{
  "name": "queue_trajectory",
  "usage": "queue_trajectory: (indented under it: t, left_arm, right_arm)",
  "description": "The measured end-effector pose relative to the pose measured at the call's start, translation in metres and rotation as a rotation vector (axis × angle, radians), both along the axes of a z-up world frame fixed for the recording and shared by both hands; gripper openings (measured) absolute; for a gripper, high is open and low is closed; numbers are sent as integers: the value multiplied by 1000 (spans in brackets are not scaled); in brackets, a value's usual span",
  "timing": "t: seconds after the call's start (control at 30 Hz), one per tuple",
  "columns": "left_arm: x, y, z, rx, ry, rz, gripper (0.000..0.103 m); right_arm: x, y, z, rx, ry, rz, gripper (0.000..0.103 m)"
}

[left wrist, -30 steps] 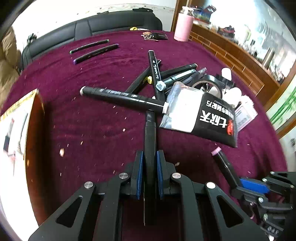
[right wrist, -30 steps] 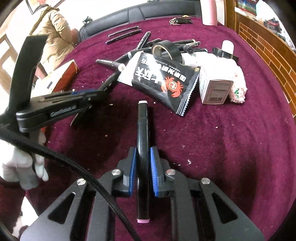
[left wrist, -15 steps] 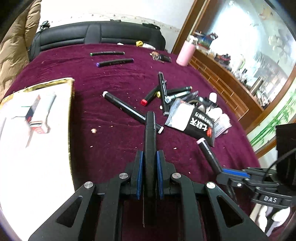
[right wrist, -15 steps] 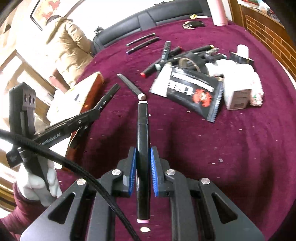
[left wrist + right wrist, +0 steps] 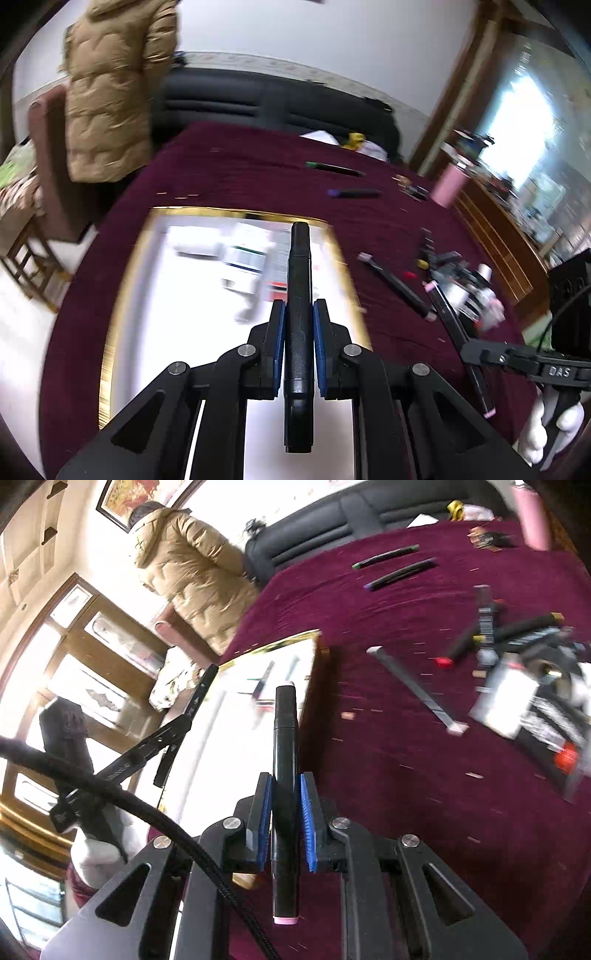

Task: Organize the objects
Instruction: 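Lay both black markers in the tray beside the boxes and open both tools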

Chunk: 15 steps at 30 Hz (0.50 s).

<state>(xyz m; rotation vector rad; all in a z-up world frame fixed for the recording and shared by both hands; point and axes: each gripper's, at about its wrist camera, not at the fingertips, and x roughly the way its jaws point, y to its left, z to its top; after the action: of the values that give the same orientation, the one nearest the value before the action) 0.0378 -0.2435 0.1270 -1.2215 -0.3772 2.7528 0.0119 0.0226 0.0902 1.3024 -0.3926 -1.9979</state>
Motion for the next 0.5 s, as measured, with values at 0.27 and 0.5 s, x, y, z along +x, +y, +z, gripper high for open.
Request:
queue_trajectory:
  t: [0.27,0.5]
  left_arm:
    - [-48,-60,-40,-1,-120,97,12]
    - [-69,-86,-81,67,-207,141,12]
  right_arm:
    - [-40,-93,-21,-30,-116,63,14]
    - [-61,-146,-44,-55,-211,91,14]
